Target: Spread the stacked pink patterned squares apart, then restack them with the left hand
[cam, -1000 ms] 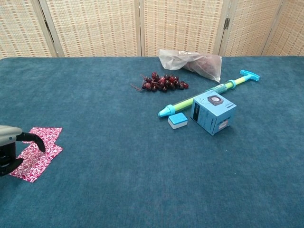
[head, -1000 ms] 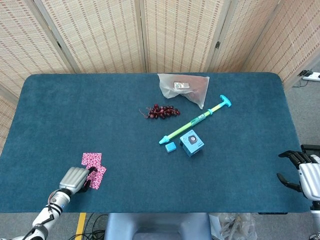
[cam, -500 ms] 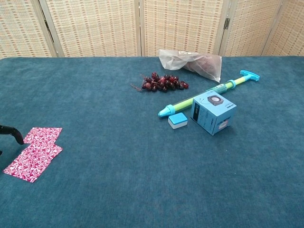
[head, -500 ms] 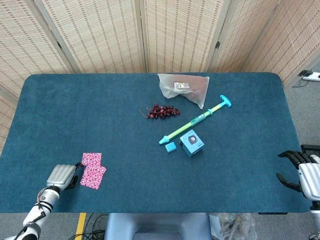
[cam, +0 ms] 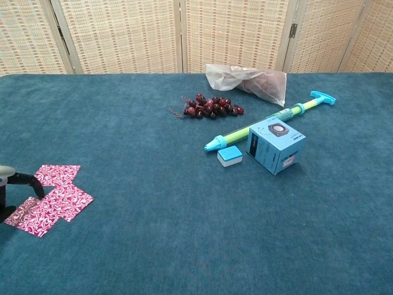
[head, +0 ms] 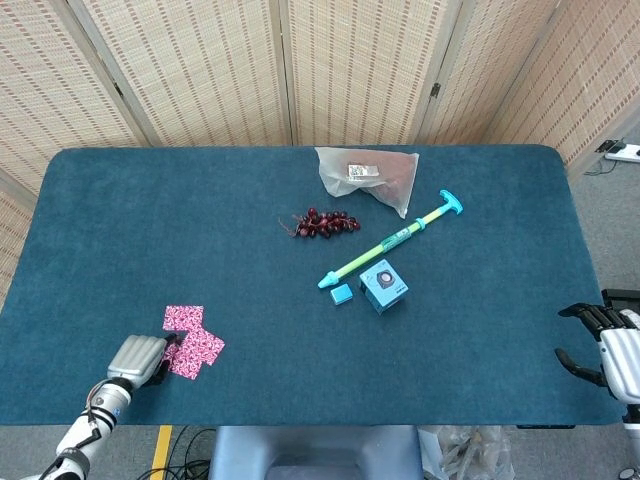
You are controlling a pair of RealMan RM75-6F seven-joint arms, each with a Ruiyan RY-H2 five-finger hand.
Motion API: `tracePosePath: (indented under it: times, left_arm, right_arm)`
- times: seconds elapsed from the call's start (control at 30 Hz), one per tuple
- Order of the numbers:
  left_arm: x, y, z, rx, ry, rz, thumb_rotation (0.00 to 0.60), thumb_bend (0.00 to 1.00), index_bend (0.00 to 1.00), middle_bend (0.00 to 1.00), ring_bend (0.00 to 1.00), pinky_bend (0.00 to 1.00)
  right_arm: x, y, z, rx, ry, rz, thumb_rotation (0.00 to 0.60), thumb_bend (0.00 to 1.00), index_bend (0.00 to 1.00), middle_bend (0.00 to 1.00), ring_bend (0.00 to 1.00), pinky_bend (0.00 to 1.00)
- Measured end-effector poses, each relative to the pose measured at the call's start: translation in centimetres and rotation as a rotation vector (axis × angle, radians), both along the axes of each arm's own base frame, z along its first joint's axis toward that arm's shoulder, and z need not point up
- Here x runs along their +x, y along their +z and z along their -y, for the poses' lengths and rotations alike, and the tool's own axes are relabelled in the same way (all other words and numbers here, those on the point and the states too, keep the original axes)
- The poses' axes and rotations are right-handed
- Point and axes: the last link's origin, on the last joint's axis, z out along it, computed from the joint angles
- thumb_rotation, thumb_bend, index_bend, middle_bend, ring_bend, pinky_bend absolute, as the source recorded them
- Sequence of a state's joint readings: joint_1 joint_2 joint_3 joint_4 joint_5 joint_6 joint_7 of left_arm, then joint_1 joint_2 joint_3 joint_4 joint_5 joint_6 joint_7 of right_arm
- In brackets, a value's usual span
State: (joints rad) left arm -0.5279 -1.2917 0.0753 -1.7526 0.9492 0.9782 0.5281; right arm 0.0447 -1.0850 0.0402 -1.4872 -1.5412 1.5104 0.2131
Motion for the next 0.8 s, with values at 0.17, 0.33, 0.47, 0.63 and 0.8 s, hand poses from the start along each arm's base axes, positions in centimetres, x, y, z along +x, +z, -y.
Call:
tracePosePath:
  times: [0.17,0.33,0.47,0.63,0.8]
  left_arm:
    - [1.5,-0.9,0.5,-0.037,-0.042,0.02,0.6,0.65,0.27,1.0,0.99,1.0]
    - [2.7,-1.7,0.9,-0.073,-0.069,0.036,0.6,0.65,0.27,1.0,0.99,1.0]
    - [3.4,-2.1,1.1,-0.09,-0.081,0.047,0.6,0.65,0.28,1.0,0.99,1.0]
    - [4.1,-1.7,0.9,-0.066,-0.099,0.063,0.6,0.65,0.28,1.0,0.99,1.0]
    - [3.9,0.1,0.0,0.031,-0.109,0.076,0.6,0.64,0.28,1.0,0.99,1.0]
  right_arm:
    - [-0.2,0.1,-0.2,-0.001,-0.007,0.004,0.6,0.28,0.33,0.34,0.28,0.32]
    - [-0.5,0.2,-0.4,-0.008,-0.011,0.008,0.6,0.28,0.33,0.34,0.28,0.32]
    - [-0.6,0.3,-0.5,-0.012,-0.011,0.011,0.6,0.28,0.33,0.34,0.29,0.32]
    - [-0.7,0.4,-0.5,-0.014,-0.007,0.015,0.6,0.28,0.33,0.34,0.29,0.32]
    - [-0.6,0.4,-0.4,-0.01,0.001,0.016,0.6,0.28,0.33,0.34,0.29,0.32]
